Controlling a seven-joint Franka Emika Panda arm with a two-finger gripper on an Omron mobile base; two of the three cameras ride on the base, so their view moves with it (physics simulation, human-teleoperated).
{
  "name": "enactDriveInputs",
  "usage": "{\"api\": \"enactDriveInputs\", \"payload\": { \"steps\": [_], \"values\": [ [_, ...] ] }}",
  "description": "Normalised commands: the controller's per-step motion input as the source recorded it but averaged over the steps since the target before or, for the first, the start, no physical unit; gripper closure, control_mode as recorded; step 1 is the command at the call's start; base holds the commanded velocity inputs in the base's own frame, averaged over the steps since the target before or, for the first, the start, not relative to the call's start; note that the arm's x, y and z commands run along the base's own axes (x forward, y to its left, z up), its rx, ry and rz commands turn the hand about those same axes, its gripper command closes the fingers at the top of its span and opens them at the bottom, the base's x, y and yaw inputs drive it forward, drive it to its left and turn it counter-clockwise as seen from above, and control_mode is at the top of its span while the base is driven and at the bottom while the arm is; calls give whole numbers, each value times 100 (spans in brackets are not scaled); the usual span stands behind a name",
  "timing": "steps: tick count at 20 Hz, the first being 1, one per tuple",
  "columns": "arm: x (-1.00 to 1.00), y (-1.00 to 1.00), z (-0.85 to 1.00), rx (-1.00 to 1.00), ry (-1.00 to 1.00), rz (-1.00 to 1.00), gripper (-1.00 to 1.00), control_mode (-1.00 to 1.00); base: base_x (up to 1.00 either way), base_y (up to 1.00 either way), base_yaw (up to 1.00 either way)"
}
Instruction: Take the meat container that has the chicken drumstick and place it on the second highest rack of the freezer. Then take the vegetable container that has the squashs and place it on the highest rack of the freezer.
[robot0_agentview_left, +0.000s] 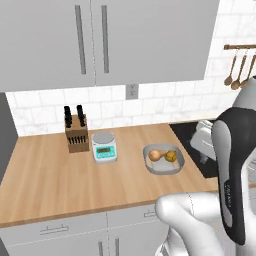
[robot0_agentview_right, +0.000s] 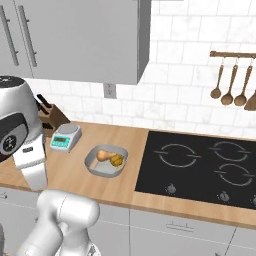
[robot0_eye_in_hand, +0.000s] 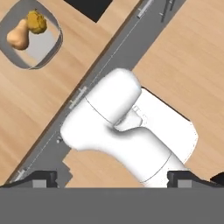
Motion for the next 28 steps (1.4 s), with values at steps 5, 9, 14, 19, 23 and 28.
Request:
{"api": "enactDriveInputs", "payload": {
  "steps": [5, 9, 14, 19, 23, 28],
  "values": [
    [100, -19, -73, 11, 7, -15, -100, -100, 0, 0, 0],
    [100, -1, -58, 0, 2, -22, -100, -100, 0, 0, 0],
    [95, -1, -66, 0, 1, -28, -100, -100, 0, 0, 0],
    [55, -15, -71, 0, 0, -22, -100, -100, 0, 0, 0],
    [57, -18, -67, 0, 2, -14, -100, -100, 0, 0, 0],
    [76, -5, -45, 0, 1, -9, -100, -100, 0, 0, 0]
  ]
}}
